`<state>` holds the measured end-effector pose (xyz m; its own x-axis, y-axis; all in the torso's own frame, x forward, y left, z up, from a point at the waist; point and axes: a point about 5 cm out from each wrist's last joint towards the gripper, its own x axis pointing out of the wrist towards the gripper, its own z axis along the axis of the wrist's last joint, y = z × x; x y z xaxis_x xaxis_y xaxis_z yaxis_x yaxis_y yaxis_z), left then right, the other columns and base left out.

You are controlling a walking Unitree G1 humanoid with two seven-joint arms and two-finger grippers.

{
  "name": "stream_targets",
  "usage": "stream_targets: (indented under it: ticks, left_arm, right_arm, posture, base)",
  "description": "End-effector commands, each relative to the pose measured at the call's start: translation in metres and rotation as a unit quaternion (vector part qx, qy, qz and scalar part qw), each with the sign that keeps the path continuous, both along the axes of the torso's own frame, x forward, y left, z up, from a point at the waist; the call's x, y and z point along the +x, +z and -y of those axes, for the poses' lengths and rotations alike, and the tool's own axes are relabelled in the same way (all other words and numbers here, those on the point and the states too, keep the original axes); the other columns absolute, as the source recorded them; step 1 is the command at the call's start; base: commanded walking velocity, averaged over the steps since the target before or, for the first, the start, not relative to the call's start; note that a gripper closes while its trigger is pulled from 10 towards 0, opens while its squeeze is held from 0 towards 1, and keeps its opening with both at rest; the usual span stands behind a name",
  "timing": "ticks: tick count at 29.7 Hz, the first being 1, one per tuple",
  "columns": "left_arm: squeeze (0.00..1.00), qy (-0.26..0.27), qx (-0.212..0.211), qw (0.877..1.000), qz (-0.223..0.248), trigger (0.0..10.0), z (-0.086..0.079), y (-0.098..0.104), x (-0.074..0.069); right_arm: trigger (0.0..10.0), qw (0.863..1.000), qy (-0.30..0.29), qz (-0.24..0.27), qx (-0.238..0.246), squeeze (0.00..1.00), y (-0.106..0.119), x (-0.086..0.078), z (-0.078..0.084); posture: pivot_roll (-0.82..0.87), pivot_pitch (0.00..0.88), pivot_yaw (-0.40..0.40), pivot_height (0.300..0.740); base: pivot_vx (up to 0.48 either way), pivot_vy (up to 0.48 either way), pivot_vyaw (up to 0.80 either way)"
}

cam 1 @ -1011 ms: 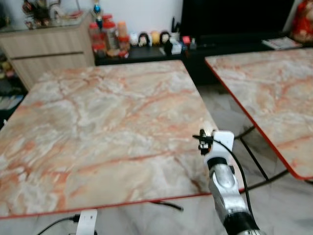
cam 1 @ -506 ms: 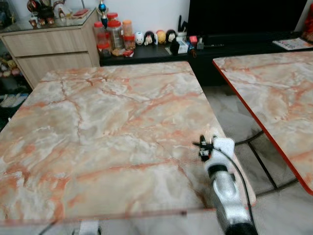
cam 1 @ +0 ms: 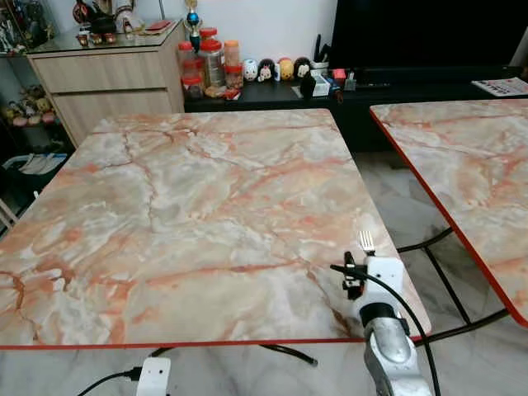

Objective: Setting the table

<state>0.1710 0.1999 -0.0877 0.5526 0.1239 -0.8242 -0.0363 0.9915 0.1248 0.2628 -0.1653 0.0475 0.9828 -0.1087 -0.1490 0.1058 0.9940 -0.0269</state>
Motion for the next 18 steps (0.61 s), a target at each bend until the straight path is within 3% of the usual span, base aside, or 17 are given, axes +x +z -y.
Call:
stream_targets:
  ticks: [1,2,9,10,11,18]
  left_arm:
    - [0.0,-0.001,0.0,1.0,-0.001,10.0,-0.003,0.001,0.001]
    - [0.0,-0.002,0.0,1.0,-0.001,10.0,-0.003,0.001,0.001]
    - [0.0,-0.004,-0.003,1.0,-0.003,10.0,-0.002,0.001,0.001]
    - [0.0,-0.004,-0.003,1.0,-0.003,10.0,-0.002,0.001,0.001]
    - [0.0,-0.004,-0.004,1.0,-0.004,10.0,-0.002,0.0,0.001]
    - [0.0,-0.007,-0.006,1.0,-0.007,10.0,0.0,0.0,0.0]
  right_arm:
    - [10.0,1.0,-0.019,0.007,0.01,0.6,0.008,0.003,0.007]
    - [10.0,1.0,-0.024,0.006,0.009,1.0,0.009,0.003,0.01]
    - [10.0,0.998,-0.062,-0.009,-0.011,1.0,0.012,-0.001,0.032]
    - [10.0,0.998,-0.064,-0.013,-0.015,0.79,0.013,-0.002,0.036]
    - [10.0,0.997,-0.067,-0.016,-0.021,0.0,0.013,-0.003,0.04]
    - [10.0,0.995,-0.091,-0.034,-0.018,0.0,0.017,0.001,0.058]
  posture:
    - [-0.06,0.0,0.028,0.74]
    - [-0.06,0.0,0.03,0.74]
    - [-0.06,0.0,0.026,0.74]
    - [-0.06,0.0,0.026,0.74]
    - [-0.06,0.0,0.027,0.74]
    - [-0.07,0.0,0.03,0.74]
  base:
    - [0.0,0.0,0.0]
    - [0.0,0.0,0.0]
    - [0.0,0.0,0.0]
    - [0.0,0.0,0.0]
    - [0.0,0.0,0.0]
    - [0.0,0.0,0.0]
